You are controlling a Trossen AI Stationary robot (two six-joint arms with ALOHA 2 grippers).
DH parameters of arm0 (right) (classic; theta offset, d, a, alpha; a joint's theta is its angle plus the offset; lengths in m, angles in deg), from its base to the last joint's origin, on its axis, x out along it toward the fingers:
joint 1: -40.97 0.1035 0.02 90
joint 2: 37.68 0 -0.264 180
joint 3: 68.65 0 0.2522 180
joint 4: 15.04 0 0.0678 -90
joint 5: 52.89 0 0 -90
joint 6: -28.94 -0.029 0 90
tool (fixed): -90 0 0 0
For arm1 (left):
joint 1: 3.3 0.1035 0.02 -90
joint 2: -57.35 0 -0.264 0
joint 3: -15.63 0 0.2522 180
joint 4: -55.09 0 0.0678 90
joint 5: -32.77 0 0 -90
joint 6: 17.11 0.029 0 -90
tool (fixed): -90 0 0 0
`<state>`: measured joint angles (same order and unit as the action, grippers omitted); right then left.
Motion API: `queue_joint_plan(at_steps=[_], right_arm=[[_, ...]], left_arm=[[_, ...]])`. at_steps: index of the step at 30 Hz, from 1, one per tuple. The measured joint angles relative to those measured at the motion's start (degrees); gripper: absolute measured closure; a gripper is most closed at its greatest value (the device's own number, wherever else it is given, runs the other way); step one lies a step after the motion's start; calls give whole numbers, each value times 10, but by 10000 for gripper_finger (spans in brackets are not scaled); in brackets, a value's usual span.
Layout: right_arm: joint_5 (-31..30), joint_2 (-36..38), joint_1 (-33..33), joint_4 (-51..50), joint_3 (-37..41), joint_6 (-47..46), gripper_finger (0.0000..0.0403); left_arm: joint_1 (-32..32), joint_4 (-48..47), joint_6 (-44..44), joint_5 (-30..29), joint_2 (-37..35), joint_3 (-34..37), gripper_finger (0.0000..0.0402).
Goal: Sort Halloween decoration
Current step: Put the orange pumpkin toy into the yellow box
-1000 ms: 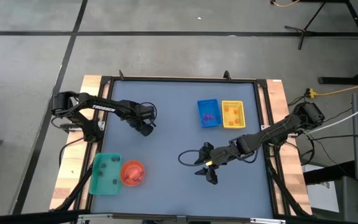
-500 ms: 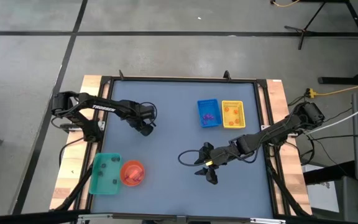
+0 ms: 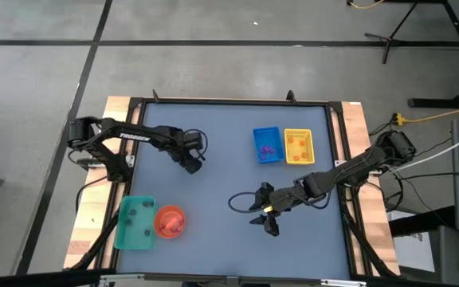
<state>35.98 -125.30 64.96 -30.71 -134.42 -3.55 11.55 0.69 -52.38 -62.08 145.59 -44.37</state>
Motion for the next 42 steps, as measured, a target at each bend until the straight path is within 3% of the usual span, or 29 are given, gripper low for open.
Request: queue_joint_plan(at_steps=[6,14,18,24,27,42], right_arm=[[0,0,0,0,0,0,169],[-18,0,0,2,0,77,169],[-103,0,0,6,0,140,169],[-286,0,0,27,0,244,169],[-333,0,0,51,0,292,169],[-346,0,0,167,0,458,169]], left_arm=[[-4,4,0,3,0,-37,302],[-13,85,-1,75,-1,-75,301],[-23,153,-2,122,-1,-83,301],[-48,265,-7,181,-1,-83,301],[-62,309,-7,193,-1,-83,301],[-124,514,-6,195,-2,-83,301]])
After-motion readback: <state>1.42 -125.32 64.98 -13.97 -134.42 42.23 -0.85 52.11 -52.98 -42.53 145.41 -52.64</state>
